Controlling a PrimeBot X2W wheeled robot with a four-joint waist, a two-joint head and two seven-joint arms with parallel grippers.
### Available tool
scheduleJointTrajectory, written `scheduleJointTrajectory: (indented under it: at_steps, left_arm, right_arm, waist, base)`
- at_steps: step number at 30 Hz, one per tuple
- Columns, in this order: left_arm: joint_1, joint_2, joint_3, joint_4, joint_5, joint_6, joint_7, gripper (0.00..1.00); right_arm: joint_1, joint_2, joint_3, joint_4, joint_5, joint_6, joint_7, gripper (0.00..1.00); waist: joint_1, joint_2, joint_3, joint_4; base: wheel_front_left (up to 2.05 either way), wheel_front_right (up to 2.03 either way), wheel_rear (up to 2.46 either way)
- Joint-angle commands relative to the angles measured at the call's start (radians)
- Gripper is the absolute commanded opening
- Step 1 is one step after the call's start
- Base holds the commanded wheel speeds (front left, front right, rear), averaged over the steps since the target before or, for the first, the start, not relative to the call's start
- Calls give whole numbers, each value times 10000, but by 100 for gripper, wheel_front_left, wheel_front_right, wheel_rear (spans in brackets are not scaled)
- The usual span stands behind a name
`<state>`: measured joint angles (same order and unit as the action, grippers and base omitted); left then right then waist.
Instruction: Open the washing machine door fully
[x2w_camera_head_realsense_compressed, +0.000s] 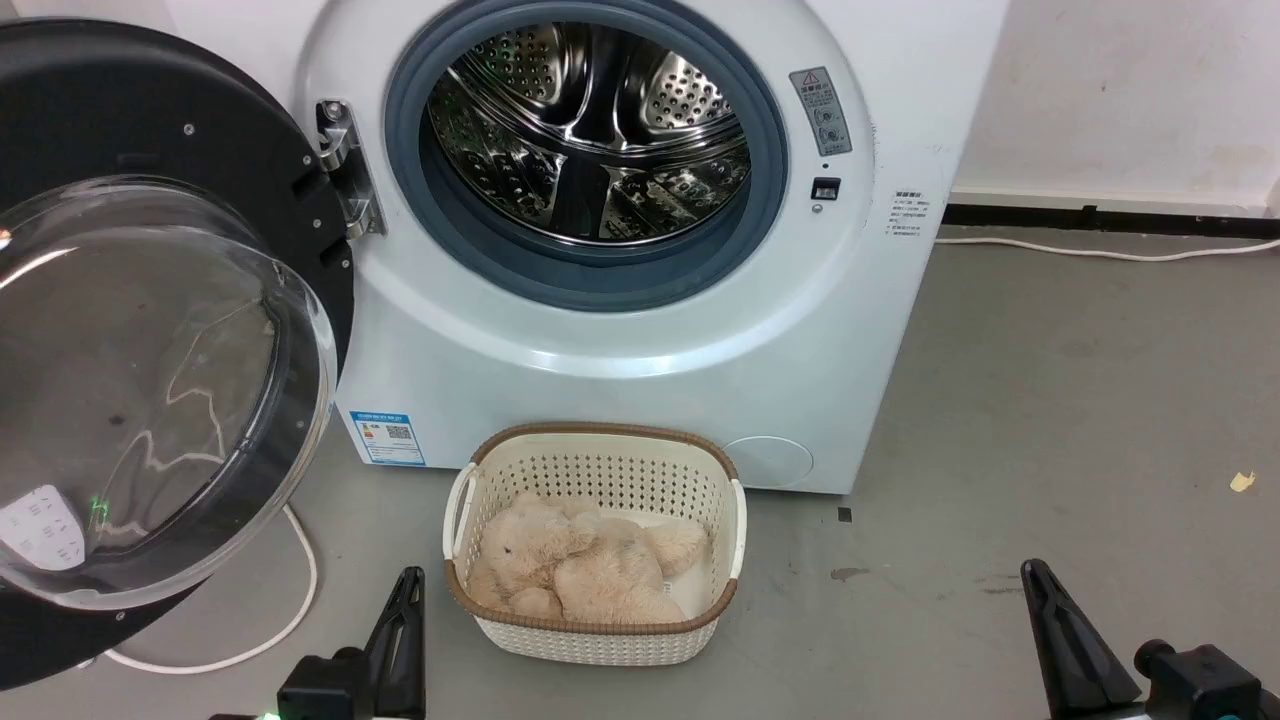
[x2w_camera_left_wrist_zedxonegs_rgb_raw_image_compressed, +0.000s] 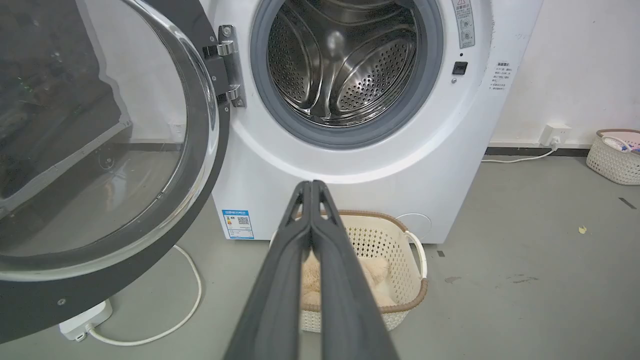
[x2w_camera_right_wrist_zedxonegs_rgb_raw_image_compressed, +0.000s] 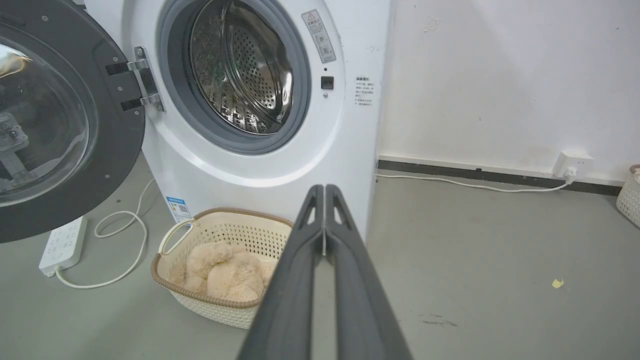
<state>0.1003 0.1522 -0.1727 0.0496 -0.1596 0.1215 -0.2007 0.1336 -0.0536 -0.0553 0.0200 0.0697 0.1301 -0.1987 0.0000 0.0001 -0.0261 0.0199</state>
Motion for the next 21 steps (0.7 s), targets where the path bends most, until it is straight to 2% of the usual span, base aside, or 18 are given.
scheduleJointTrajectory:
  at_steps: [1,21]
  left_arm:
    - [-154,-51,84,-64,117,-48,86,0]
    - [-353,-277,469,-165,463,-321,536,0]
  right_arm:
    - [-144,8,34,-40,-93,1,63,0]
    - [-423,14,156,-77,-234,3,513,0]
  waist:
    - [0,-1,4,-3]
    - [0,-1,64,-49]
  base:
    - [0,0,0]
    - [0,0,0]
